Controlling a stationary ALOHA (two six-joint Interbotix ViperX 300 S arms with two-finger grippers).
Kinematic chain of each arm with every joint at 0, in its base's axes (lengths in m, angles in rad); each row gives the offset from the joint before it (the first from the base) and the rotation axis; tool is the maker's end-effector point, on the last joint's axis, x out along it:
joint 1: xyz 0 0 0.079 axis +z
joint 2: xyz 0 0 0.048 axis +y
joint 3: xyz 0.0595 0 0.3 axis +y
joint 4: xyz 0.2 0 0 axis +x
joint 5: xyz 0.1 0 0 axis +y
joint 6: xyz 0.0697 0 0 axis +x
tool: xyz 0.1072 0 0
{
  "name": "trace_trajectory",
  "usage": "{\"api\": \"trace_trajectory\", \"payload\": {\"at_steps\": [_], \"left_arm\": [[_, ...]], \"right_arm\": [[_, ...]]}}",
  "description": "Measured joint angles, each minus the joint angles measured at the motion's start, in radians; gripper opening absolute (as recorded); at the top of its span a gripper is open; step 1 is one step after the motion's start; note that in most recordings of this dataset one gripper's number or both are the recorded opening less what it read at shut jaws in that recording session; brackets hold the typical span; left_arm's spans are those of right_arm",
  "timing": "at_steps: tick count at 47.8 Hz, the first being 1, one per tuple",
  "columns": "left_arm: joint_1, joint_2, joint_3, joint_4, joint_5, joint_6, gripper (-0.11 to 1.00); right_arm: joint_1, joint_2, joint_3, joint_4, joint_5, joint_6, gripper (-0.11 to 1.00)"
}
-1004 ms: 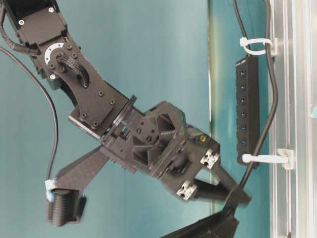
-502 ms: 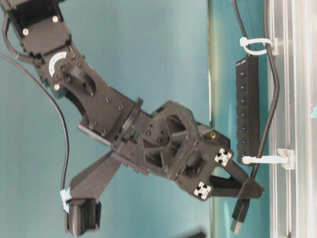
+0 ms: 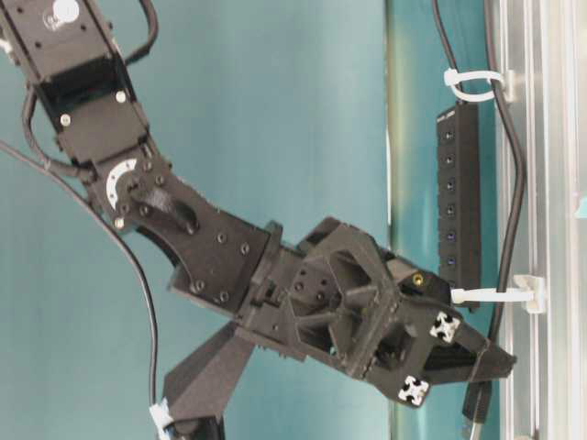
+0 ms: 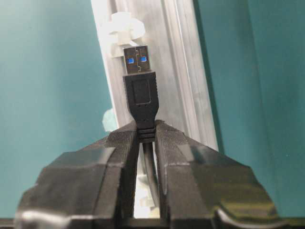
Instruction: Pass the USB cable through three rings with both arms.
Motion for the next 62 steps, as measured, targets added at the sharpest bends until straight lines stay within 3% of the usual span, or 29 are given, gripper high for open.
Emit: {"api": "trace_trajectory", "payload": {"at_steps": [21,62], "left_arm": [[0.000,0.015,-0.002,0.000,0.000,-0.003,0.80],[0.002,-0.031,0.005,0.000,0.023,-0.006,0.80]], "right_arm": [[0.012,0.041,-0.046,0.005,0.008,-0.052,-0.07],[-0.002,0.095,-0.123,0.009,-0.017,-0.055,-0.07]]}}
